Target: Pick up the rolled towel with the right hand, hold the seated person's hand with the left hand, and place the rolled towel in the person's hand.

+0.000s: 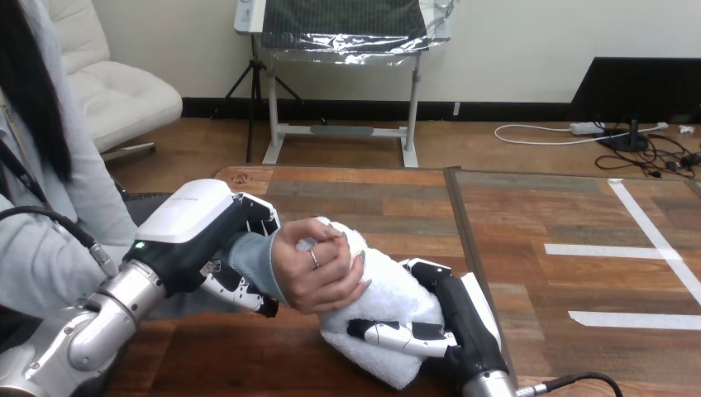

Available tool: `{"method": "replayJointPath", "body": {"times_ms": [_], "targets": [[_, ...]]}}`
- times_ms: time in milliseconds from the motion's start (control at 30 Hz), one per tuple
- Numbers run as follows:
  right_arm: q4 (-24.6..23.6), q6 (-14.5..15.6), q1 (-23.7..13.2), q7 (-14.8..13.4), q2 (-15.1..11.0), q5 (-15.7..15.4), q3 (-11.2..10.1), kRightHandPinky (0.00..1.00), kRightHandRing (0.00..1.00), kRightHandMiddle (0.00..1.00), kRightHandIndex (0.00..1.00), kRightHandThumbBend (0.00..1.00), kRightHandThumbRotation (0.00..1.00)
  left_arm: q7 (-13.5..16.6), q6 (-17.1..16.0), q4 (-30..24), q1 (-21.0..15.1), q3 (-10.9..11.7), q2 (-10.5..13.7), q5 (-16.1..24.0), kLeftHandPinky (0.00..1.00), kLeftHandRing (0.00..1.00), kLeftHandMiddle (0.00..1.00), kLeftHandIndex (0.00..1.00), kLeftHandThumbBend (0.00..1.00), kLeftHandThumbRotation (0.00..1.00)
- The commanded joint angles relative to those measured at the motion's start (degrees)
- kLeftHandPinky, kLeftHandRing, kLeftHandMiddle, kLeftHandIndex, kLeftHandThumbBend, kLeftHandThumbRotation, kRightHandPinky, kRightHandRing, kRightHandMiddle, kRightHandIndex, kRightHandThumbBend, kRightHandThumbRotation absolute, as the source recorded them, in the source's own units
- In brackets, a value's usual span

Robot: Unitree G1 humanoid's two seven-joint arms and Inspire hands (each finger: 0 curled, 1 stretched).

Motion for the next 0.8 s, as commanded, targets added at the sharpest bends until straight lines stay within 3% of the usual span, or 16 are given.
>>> {"method": "replayJointPath", "body": {"times_ms": [0,367,500,767], "targets": [[-1.3,0.1,-3.5,-0.7,0.0,-1.1,1.0,0.29,0.36,0.45,0.5,0.73,0.0,-0.2,-0.7,-2.1,-1.0,1.4,-0.6,-1.3,0.36,0.39,0.43,0.44,0.99,0.1],[-1.8,1.9,-3.5,-0.8,-0.7,-2.2,1.8,0.46,0.53,0.61,0.62,0.76,0.0,-0.4,-1.1,-2.8,-0.5,1.6,-0.6,-1.8,0.43,0.45,0.49,0.51,1.0,0.11],[-2.5,3.8,-3.4,0.7,-1.0,-2.0,2.1,0.52,0.58,0.65,0.66,0.76,0.0,-0.8,-1.0,-3.8,-0.1,1.8,-0.5,-2.2,0.45,0.47,0.51,0.54,1.0,0.12],[-4.4,6.9,-3.0,2.5,-2.0,-2.8,3.0,0.67,0.69,0.73,0.76,0.75,0.13,-1.4,-0.8,-5.5,0.7,2.5,-0.5,-2.1,0.53,0.55,0.59,0.64,1.0,0.16]]}}
